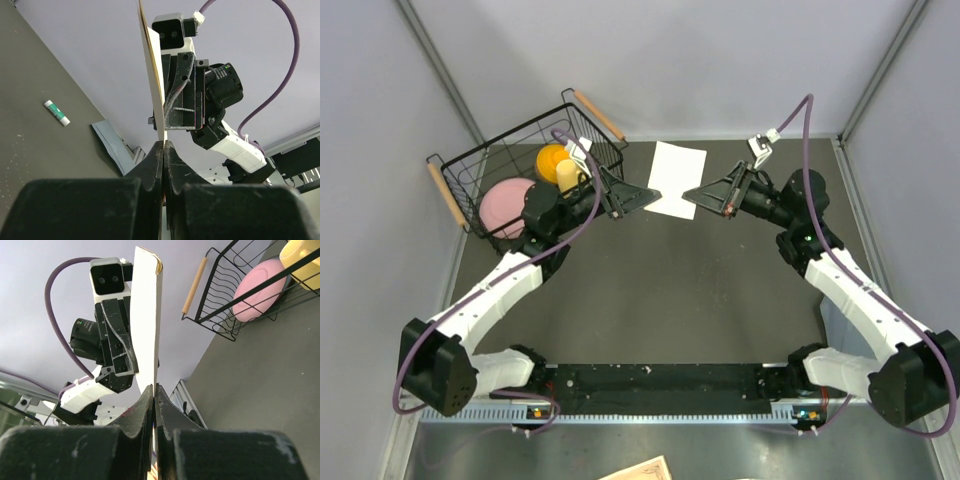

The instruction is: Place the letter into the envelope and seal it

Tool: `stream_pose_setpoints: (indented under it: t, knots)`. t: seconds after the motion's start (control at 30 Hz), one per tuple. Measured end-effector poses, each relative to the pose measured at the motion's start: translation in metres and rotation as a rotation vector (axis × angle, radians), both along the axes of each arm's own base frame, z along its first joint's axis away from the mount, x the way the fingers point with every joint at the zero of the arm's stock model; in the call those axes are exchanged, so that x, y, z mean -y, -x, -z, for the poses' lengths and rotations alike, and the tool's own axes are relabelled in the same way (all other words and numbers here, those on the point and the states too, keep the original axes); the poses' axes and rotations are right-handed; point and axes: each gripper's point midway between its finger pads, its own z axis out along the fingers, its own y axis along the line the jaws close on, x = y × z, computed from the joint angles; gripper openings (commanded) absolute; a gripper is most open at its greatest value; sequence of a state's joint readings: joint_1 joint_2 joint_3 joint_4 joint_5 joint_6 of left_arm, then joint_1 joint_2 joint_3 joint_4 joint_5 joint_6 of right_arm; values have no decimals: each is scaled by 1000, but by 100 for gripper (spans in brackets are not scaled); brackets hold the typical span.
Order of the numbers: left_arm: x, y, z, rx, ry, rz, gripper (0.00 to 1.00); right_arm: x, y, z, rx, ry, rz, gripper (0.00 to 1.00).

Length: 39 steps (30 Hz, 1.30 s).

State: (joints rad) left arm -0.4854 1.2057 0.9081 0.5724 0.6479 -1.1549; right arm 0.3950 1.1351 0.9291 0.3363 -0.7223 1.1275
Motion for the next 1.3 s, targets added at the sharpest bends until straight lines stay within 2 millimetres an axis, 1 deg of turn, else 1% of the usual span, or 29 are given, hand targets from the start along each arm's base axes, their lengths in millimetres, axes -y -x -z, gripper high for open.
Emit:
stream_pose_setpoints:
  t: [0.1, 0.13, 0.17, 0.2, 0.23, 0.27, 0.3, 0.4, 0.43, 0.5, 0.6, 0.63, 0.7, 0.77, 0.87, 0.93, 0.97, 1.0, 1.07, 1.13, 1.2, 1.23, 1.3]
  knots:
    - [0, -1, 1, -1, -4, -5, 0, 0, 0, 0, 0, 0, 4, 1]
    - [0, -2, 2, -6, -6, -7, 0, 0, -1, 0, 0, 1, 4, 5]
    - [0, -2, 3, -9, -10, -9, 0, 0, -1, 1, 0, 3, 4, 15]
    - [0, -3, 5, -13, -14, -12, 0, 0, 0, 2, 0, 6, 3, 46]
    - [0, -3, 7, -17, -20, -13, 0, 0, 0, 3, -2, 12, -2, 58]
    - [0, -4, 9, -18, -29, -15, 0, -1, 2, 6, -6, 23, -12, 64]
    - [0, -4, 12, -18, -39, -17, 0, -1, 5, 10, -8, 39, -29, 68]
    - [-2, -6, 19, -3, -72, -22, 0, 5, 11, 29, -4, 138, -81, 75]
    - [-4, -6, 22, 7, -83, -25, 0, 12, 15, 36, 10, 216, -109, 79]
    - [-10, -4, 26, 36, -104, -34, 0, 27, 8, 40, 32, 277, -89, 86]
    - [-17, 2, 32, 83, -139, -33, 0, 66, 4, 48, 136, 470, -56, 87]
    - [-18, 4, 34, 100, -151, -30, 0, 83, 2, 52, 170, 551, -32, 86]
    - [-18, 8, 34, 138, -168, -22, 0, 110, 2, 62, 192, 676, 0, 84]
    - [-20, 11, 35, 168, -187, -19, 0, 141, 7, 86, 192, 839, 11, 84]
    - [-20, 15, 40, 199, -215, -3, 0, 191, 19, 125, 186, 1078, -32, 85]
    - [-19, 17, 44, 207, -230, 17, 0, 232, 24, 150, 172, 1242, -75, 81]
    - [-19, 18, 45, 207, -237, 22, 0, 244, 25, 157, 161, 1285, -88, 79]
    - [-19, 19, 47, 207, -247, 29, 0, 263, 26, 168, 125, 1346, -117, 79]
    - [-19, 17, 49, 211, -264, 30, 0, 295, 25, 187, 22, 1419, -159, 80]
    - [-19, 16, 50, 221, -281, 29, 0, 319, 26, 207, -111, 1445, -175, 80]
    - [-19, 16, 50, 234, -294, 26, 0, 337, 32, 221, -247, 1450, -152, 82]
    - [-19, 15, 50, 238, -298, 24, 0, 342, 38, 227, -306, 1448, -132, 82]
    - [-20, 14, 51, 241, -304, 20, 0, 346, 53, 237, -413, 1439, -94, 82]
